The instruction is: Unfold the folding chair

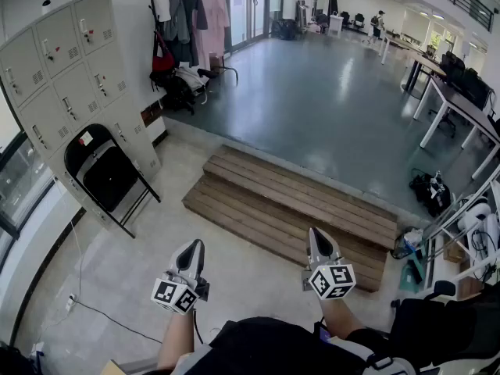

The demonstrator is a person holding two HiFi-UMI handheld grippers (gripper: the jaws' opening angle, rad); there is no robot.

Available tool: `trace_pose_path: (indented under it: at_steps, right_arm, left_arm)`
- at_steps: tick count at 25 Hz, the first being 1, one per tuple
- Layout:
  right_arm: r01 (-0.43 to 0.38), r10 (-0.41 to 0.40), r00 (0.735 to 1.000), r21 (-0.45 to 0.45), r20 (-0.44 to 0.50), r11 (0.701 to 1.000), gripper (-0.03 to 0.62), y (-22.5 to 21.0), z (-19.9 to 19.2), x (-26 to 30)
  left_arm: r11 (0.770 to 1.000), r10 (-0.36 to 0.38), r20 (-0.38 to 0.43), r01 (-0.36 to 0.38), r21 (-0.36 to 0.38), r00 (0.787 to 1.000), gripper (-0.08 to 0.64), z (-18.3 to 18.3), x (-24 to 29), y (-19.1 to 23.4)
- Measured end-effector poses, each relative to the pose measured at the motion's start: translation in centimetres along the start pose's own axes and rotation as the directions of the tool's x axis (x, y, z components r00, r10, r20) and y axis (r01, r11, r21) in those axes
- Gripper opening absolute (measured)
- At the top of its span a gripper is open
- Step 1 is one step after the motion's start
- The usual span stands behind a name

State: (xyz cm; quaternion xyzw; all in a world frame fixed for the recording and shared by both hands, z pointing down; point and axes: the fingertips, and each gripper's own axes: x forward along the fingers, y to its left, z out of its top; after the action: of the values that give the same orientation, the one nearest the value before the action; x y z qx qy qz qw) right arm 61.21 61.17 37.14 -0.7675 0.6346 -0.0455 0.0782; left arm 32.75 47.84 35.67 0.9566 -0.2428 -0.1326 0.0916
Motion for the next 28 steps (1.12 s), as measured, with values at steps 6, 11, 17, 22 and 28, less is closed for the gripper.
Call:
trace_pose_path:
  at_steps: [6,11,17,22,28]
  right_arm:
    - [-0.002,0.003,1.000,0.047,-0.018,0.999,0.003,0.4,-0.9,-0.4]
    - [-0.043,0.043,0.999,0.092,-0.003,0.995,0.003,1.6,-0.6,0.4]
    - [-0.087,0.087,0.996,0.070,0.001,0.994,0.003,3.4,-0.6,1.3]
    - [-0.091,0.090,0.996,0.102,0.017,0.991,0.003,4.2,-0.3,2.5]
    - [-0.163,0.163,0.987,0.102,0.010,0.981,0.003,8.7,-0.6,5.4]
  left_arm:
    - [1.000,0.016,-0.008,-0.016,-0.005,1.000,0.000,-0.1,-1.6,0.1]
    - [0.999,0.036,0.008,-0.036,0.018,0.999,0.000,0.7,-2.5,0.8]
    - [0.998,0.065,0.014,-0.065,0.019,0.998,0.000,1.5,-3.7,1.6]
    - [0.998,0.067,0.029,-0.067,0.019,0.997,0.000,2.1,-4.2,1.7]
    - [0.992,0.127,0.067,-0.128,0.010,0.990,0.000,3.9,-7.2,3.8]
